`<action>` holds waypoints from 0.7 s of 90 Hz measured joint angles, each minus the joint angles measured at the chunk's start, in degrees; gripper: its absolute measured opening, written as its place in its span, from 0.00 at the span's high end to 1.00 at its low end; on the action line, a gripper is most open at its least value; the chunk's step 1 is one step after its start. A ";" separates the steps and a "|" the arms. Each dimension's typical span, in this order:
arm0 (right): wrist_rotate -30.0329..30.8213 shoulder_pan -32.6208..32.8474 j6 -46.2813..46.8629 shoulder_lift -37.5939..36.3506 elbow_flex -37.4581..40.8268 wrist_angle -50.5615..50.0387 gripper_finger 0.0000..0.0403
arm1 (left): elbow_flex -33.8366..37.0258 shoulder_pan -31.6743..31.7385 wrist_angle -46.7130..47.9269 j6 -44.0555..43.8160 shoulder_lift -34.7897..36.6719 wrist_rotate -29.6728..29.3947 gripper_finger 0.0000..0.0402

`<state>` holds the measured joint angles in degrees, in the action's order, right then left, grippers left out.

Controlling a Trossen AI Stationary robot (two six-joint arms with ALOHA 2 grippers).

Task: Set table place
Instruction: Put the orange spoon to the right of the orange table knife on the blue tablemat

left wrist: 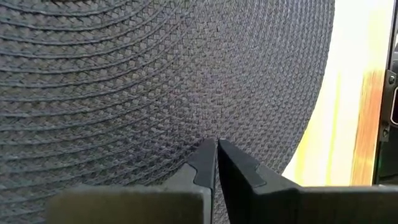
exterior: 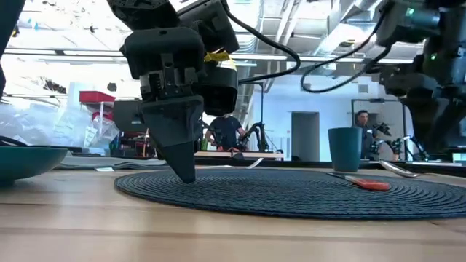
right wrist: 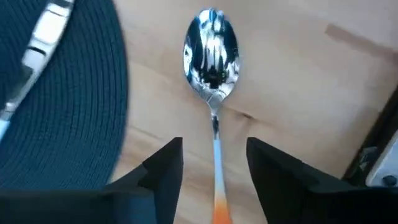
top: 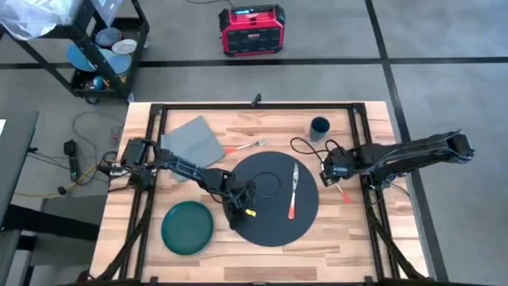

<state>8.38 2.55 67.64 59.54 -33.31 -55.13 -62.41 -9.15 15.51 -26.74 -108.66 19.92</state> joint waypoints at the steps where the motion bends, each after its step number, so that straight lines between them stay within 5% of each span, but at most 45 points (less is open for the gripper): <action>1: -0.24 0.00 0.00 0.29 0.25 0.56 0.60 | 0.00 -0.03 0.00 -0.05 0.00 0.00 1.00; 42: -3.40 -0.28 -1.41 11.36 2.66 8.27 0.66 | 0.00 -1.24 0.11 -0.36 -0.02 0.04 1.00; 63: -4.05 -0.01 -1.29 17.19 2.35 9.14 0.95 | 0.00 -1.24 0.21 -0.33 -0.02 0.04 1.00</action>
<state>4.33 2.54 66.35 76.73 -30.96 -46.00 -62.41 -10.39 15.72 -27.07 -108.68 19.97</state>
